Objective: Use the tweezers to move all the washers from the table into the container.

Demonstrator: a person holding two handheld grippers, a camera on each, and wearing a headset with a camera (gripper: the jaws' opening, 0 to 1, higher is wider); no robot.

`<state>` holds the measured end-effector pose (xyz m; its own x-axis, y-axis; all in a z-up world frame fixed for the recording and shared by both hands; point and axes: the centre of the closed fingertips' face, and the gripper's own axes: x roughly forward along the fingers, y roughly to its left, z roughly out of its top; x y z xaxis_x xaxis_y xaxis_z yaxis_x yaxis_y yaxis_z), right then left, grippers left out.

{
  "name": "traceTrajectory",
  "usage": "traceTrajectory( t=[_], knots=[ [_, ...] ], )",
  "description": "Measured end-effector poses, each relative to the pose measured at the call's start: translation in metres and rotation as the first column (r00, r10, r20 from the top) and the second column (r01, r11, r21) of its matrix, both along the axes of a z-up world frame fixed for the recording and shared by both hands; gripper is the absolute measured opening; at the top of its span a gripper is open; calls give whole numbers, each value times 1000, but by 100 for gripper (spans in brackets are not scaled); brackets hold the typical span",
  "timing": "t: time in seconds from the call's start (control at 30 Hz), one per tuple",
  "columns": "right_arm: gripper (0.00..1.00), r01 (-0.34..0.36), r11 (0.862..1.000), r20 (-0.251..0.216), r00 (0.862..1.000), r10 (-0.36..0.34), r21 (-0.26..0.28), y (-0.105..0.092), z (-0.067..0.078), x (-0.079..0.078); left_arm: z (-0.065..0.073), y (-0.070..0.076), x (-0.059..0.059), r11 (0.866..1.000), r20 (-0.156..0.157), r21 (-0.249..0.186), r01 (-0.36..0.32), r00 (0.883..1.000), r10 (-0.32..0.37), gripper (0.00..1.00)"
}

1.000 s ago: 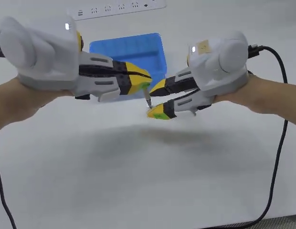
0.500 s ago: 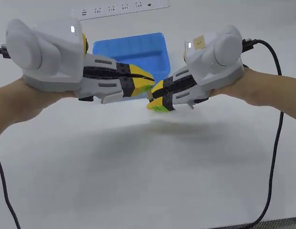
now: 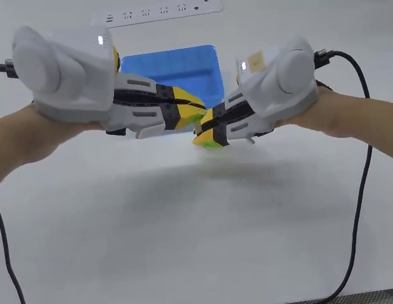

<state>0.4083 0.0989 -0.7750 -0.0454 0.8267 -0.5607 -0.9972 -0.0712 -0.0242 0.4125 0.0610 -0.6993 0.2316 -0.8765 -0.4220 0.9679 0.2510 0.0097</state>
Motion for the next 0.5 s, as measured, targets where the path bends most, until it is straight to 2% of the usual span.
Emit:
traceTrajectory(
  t=[0.1,0.2,0.27,0.4,0.5],
  knots=[
    [9,10,1000,-8,1000,-10,9,0,0,-1,0,1,0,1000,-6,-5,-10,1000,10,6],
    [9,21,1000,-17,1000,-21,14,0,1,-1,-1,2,-3,1000,-6,2,-4,1000,4,16],
    [9,24,1000,-15,1000,-24,13,0,1,0,-1,1,-6,1000,-13,3,-3,1000,3,17],
    [9,36,999,-18,999,-36,23,0,4,0,2,5,-6,999,-18,-7,-42,999,42,23],
    [9,42,999,-15,999,-42,31,0,8,-1,5,9,-7,998,-5,-5,-65,998,65,28]
  ],
)
